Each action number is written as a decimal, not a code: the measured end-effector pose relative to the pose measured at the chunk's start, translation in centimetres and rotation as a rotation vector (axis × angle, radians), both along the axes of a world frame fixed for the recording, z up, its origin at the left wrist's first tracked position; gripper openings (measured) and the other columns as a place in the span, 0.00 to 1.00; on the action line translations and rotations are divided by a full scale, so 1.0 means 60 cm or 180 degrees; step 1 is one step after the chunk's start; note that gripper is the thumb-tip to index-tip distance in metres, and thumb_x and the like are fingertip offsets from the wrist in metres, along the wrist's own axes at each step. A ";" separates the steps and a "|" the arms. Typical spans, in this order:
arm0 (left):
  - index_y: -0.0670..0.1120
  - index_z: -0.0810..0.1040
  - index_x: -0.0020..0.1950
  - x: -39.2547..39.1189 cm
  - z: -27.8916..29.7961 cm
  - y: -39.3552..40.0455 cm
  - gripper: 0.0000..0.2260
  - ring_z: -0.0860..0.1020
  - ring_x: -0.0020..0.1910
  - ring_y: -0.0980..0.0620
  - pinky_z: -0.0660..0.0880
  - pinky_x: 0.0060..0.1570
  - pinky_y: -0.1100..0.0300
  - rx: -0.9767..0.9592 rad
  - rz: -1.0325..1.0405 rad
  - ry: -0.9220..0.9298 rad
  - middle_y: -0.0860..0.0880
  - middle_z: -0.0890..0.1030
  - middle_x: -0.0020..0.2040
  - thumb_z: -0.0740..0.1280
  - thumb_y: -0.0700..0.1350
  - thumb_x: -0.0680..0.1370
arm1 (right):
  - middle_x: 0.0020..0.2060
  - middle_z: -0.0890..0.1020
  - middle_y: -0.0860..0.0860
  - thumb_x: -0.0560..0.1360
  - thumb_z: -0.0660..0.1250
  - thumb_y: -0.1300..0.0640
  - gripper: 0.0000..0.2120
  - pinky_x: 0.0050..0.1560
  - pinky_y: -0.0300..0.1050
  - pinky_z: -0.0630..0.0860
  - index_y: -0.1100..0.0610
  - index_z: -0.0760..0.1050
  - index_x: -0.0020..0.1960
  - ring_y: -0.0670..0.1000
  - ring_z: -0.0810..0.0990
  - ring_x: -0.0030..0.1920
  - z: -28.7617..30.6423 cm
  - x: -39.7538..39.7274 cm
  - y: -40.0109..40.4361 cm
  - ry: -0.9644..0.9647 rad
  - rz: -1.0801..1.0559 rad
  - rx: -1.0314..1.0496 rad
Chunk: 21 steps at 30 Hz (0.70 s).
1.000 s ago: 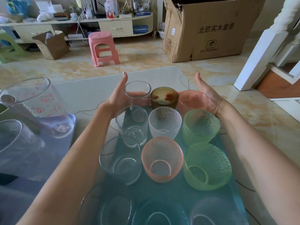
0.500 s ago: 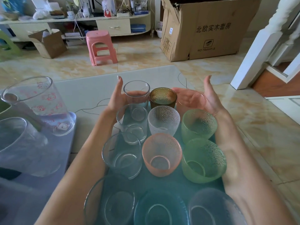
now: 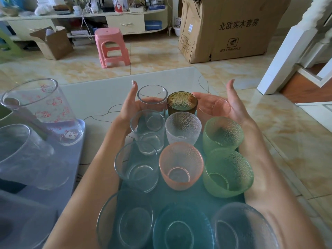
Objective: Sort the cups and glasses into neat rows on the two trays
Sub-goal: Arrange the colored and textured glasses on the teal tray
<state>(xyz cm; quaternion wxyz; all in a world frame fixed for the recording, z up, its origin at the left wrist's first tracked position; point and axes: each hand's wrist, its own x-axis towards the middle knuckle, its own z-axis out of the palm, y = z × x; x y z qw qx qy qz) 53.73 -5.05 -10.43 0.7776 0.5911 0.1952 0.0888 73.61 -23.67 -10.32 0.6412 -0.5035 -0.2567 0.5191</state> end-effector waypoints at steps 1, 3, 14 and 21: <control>0.45 0.86 0.39 0.000 0.000 -0.001 0.44 0.84 0.41 0.50 0.80 0.39 0.62 -0.0010 -0.0001 -0.0011 0.46 0.86 0.41 0.34 0.65 0.77 | 0.41 0.86 0.53 0.74 0.32 0.31 0.48 0.43 0.40 0.81 0.59 0.84 0.48 0.45 0.85 0.44 0.002 -0.002 0.000 0.0064 0.0011 0.0013; 0.45 0.86 0.38 0.000 -0.001 -0.002 0.43 0.84 0.41 0.50 0.80 0.40 0.62 -0.0046 0.0009 -0.0008 0.46 0.86 0.40 0.35 0.65 0.77 | 0.37 0.86 0.51 0.73 0.32 0.32 0.48 0.44 0.39 0.82 0.59 0.85 0.46 0.44 0.85 0.41 0.001 -0.002 0.001 0.0085 0.0028 0.0006; 0.43 0.86 0.42 0.000 -0.005 0.003 0.42 0.83 0.45 0.47 0.79 0.45 0.58 -0.0042 0.0035 0.0002 0.44 0.86 0.44 0.37 0.65 0.78 | 0.35 0.85 0.50 0.73 0.31 0.31 0.49 0.44 0.40 0.81 0.60 0.83 0.51 0.45 0.85 0.41 -0.003 0.004 0.005 -0.0035 0.0230 -0.0042; 0.45 0.86 0.37 0.001 -0.003 0.000 0.41 0.84 0.41 0.49 0.80 0.42 0.61 0.0019 0.0040 0.0055 0.46 0.86 0.41 0.37 0.64 0.78 | 0.31 0.84 0.48 0.73 0.29 0.32 0.46 0.45 0.38 0.81 0.64 0.68 0.64 0.42 0.84 0.38 -0.004 0.007 0.004 -0.0177 0.0146 -0.0061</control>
